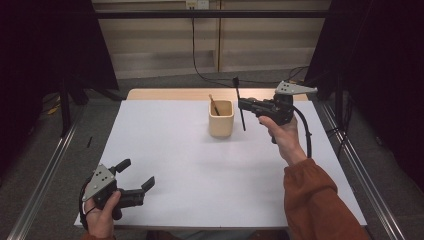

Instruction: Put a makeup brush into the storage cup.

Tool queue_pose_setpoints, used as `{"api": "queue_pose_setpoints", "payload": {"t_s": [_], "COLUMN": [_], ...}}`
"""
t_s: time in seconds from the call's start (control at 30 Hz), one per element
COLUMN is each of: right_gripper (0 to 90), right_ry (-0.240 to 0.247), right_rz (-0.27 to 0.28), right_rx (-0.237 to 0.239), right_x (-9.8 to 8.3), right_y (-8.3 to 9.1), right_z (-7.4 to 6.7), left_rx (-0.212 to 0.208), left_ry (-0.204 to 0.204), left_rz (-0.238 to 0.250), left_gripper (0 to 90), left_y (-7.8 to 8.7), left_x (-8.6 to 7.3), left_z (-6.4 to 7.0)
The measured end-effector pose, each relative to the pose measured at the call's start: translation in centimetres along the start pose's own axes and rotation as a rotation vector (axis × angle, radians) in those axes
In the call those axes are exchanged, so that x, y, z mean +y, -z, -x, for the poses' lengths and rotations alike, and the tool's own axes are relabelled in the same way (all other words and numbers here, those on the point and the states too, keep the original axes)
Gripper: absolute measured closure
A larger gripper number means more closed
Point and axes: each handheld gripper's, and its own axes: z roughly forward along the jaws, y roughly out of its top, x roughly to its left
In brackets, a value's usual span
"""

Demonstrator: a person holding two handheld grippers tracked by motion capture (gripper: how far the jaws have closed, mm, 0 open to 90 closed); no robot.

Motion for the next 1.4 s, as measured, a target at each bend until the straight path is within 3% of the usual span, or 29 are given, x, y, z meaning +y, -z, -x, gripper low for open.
{"api": "queue_pose_setpoints", "payload": {"t_s": [0.67, 0.9, 1.03, 1.4], "right_gripper": [85.9, 85.9, 85.9, 85.9], "right_ry": [0.01, 0.009, 0.024, 0.056], "right_rz": [0.013, 0.012, -0.007, 0.004], "right_rx": [-0.005, -0.028, -0.053, -0.09], "right_x": [1.3, 2.3, 2.7, 3.7], "right_y": [-2.8, -3.8, -4.6, -5.4], "right_z": [0.9, 1.3, 1.4, 1.5], "left_rx": [-0.011, -0.016, -0.017, -0.02], "left_ry": [-0.007, -0.003, -0.005, -0.005], "left_rz": [-0.003, -0.005, -0.005, -0.011], "left_gripper": [0.8, 0.8, 0.8, 0.9], "left_y": [-0.1, -0.2, -0.2, -0.3], "left_x": [0.0, 0.0, 0.0, 0.0], "left_z": [0.1, 0.1, 0.0, 0.0]}}
